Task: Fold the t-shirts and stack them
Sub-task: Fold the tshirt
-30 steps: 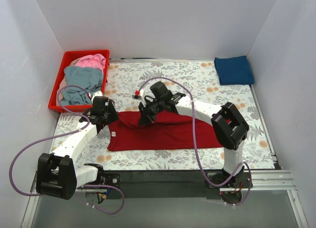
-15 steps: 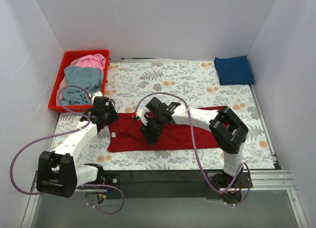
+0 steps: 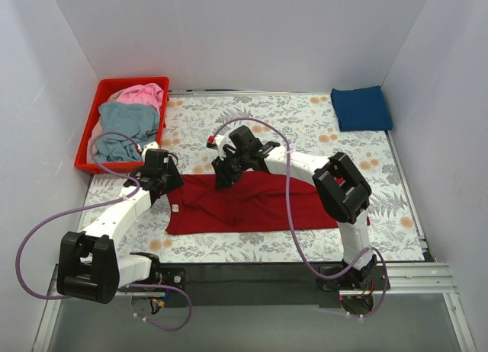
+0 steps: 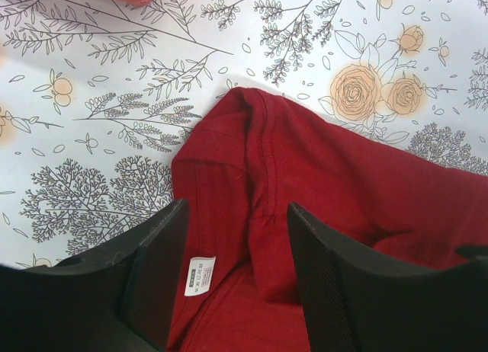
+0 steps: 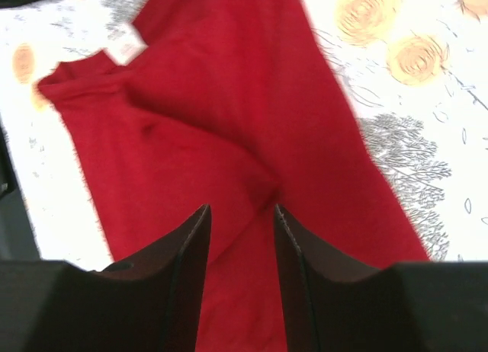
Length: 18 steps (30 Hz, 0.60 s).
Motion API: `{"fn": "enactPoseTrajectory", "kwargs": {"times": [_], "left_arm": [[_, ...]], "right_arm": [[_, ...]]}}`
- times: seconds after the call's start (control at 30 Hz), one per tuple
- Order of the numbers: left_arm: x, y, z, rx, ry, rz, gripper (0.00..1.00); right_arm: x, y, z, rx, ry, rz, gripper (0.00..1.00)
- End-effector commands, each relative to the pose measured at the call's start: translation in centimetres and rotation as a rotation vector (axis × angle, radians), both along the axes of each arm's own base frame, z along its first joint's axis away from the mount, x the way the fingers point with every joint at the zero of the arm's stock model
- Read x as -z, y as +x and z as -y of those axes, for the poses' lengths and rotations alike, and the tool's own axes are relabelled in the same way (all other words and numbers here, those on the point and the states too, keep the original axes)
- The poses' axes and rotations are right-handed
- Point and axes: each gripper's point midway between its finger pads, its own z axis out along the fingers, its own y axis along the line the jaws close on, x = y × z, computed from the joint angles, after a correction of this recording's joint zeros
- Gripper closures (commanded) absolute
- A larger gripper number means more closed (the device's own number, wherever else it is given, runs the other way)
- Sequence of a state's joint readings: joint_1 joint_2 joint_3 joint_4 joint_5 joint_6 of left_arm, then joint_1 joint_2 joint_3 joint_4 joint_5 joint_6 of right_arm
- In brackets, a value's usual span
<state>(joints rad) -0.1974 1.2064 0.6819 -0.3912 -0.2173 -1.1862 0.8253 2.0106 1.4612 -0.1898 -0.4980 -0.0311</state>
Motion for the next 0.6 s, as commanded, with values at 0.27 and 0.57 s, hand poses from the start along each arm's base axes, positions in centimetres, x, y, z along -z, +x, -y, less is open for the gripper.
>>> {"fn": "enactPoseTrajectory", "kwargs": {"times": [0.27, 0.57], "left_arm": [[-1.3, 0.7, 0.0, 0.0, -0.006, 0.036, 0.48], [-1.3, 0.7, 0.0, 0.004, -0.006, 0.035, 0.48]], "right_arm": [[1.7, 0.6, -3.1, -0.072, 0.094, -0.107, 0.6], [-0.3, -1.7, -3.2, -0.176, 0.162, -0.151, 0.99]]}}
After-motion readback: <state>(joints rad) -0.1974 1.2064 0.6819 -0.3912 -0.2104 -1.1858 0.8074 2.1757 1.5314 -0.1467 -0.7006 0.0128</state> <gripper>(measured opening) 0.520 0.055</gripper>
